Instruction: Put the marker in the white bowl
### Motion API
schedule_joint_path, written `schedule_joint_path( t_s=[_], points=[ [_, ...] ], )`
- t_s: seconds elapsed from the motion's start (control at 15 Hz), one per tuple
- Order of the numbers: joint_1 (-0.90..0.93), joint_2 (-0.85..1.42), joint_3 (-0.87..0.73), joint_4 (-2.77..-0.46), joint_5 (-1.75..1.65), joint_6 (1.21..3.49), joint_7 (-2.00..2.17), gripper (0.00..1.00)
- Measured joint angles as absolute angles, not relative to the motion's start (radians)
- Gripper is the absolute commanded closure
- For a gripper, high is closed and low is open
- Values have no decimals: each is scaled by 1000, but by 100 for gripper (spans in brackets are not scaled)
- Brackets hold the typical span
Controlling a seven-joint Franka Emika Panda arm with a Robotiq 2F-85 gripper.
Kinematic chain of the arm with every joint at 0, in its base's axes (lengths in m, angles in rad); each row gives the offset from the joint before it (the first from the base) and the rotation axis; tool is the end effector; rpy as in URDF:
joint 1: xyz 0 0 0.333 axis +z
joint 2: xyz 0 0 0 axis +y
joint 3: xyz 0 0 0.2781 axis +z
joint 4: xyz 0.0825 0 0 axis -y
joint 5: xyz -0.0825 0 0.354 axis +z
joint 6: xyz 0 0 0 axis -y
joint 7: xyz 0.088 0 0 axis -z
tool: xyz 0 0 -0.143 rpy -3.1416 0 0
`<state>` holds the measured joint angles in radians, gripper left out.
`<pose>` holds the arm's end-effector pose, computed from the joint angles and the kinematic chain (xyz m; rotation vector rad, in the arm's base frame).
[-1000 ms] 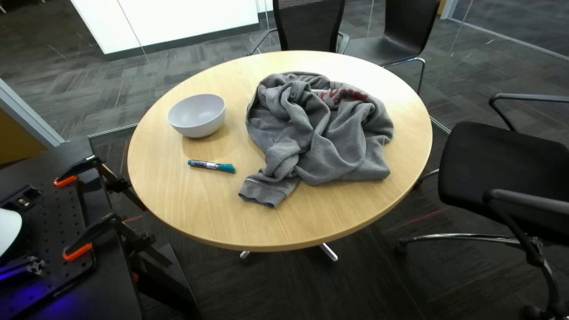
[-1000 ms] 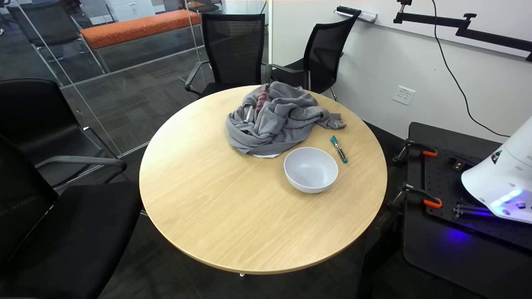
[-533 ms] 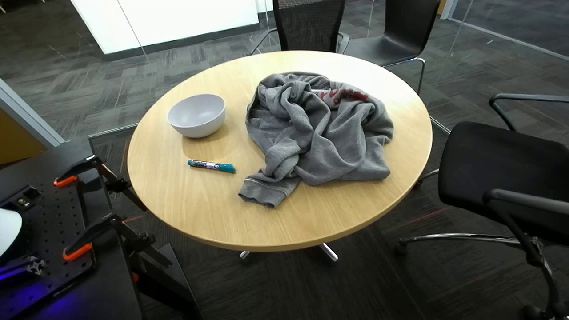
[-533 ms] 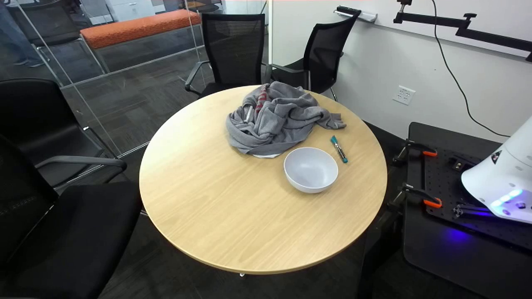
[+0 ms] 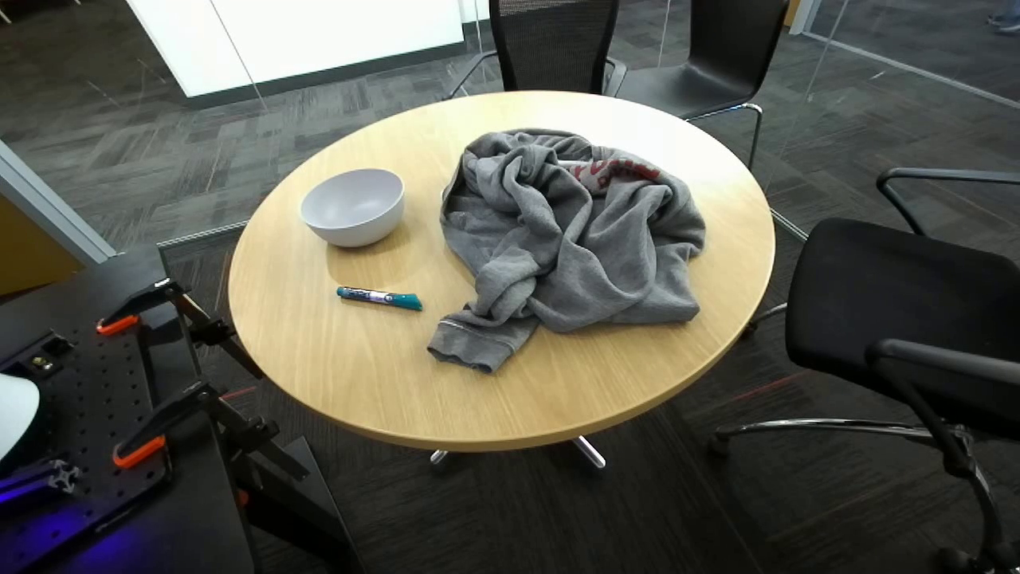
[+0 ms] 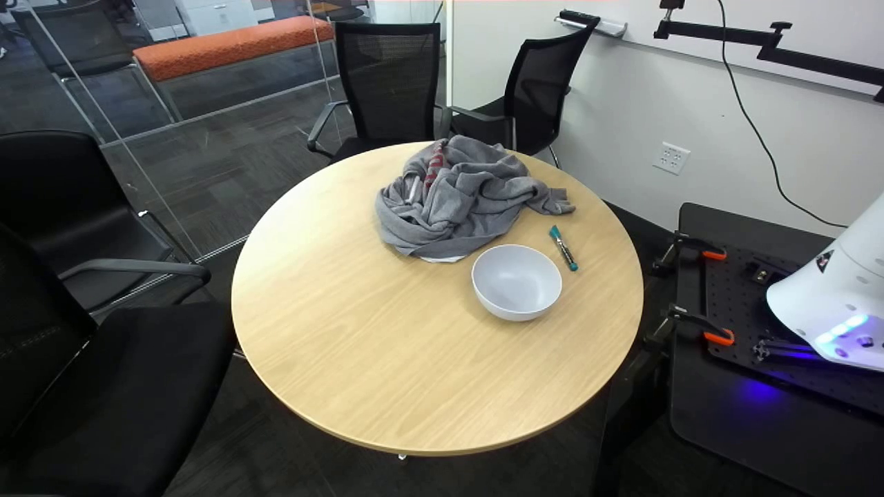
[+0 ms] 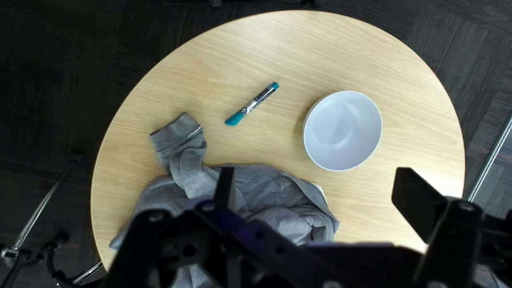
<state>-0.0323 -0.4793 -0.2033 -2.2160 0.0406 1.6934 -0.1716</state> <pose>0.3800 -0.0919 0.4907 -2.9997 0.0678 0.0384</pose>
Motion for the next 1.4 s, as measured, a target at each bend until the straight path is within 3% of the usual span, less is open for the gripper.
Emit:
schedule_joint_path(
  t_s=[1.0, 1.4],
  points=[
    [-88, -501, -105, -2537, 123, 1995, 160, 0],
    [-93, -499, -81, -2562, 105, 1998, 165, 0]
  ],
)
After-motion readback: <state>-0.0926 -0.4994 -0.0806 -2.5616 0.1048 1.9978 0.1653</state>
